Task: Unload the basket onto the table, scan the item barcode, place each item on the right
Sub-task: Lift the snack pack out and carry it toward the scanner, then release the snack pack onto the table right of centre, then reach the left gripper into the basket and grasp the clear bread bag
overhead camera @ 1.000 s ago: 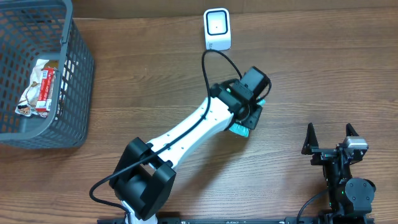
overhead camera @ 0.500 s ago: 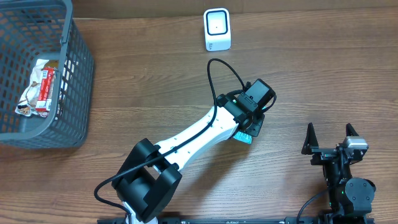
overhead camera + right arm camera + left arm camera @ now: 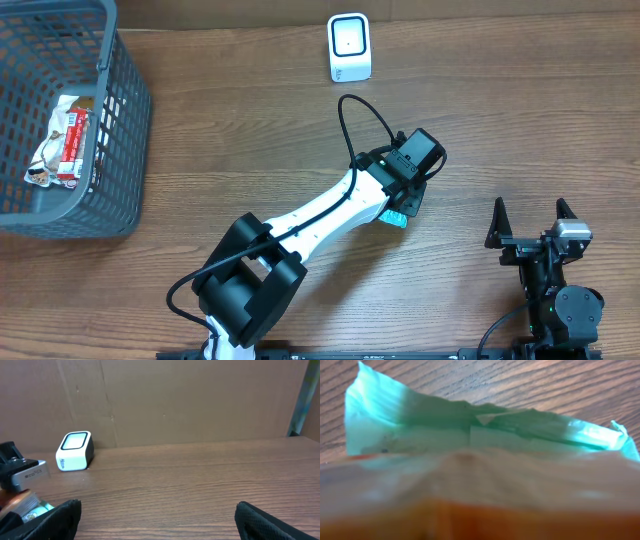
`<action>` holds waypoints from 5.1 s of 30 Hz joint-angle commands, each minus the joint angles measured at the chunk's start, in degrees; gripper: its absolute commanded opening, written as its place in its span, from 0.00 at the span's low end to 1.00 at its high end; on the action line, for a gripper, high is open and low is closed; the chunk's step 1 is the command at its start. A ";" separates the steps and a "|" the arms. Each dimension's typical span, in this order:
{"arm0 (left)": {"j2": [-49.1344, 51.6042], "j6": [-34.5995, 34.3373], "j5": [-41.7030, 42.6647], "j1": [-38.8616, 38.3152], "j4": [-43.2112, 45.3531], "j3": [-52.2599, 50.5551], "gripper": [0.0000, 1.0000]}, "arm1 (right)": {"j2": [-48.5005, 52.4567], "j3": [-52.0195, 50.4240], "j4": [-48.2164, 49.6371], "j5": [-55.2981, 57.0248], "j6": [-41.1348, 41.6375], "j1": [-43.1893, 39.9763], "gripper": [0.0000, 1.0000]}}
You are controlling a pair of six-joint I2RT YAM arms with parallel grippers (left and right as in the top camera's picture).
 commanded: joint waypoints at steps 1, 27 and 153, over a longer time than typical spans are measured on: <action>1.79 -1.22 -0.92 -0.44 0.81 0.37 0.47 | -0.57 -0.59 0.24 0.46 0.17 -0.22 1.00; 2.05 3.02 0.55 -0.22 -15.43 19.85 1.00 | -0.57 -0.59 0.24 0.46 0.17 -0.22 1.00; 39.87 44.89 5.97 85.44 -29.88 53.79 0.54 | -0.57 -0.59 0.24 0.46 0.17 -0.22 1.00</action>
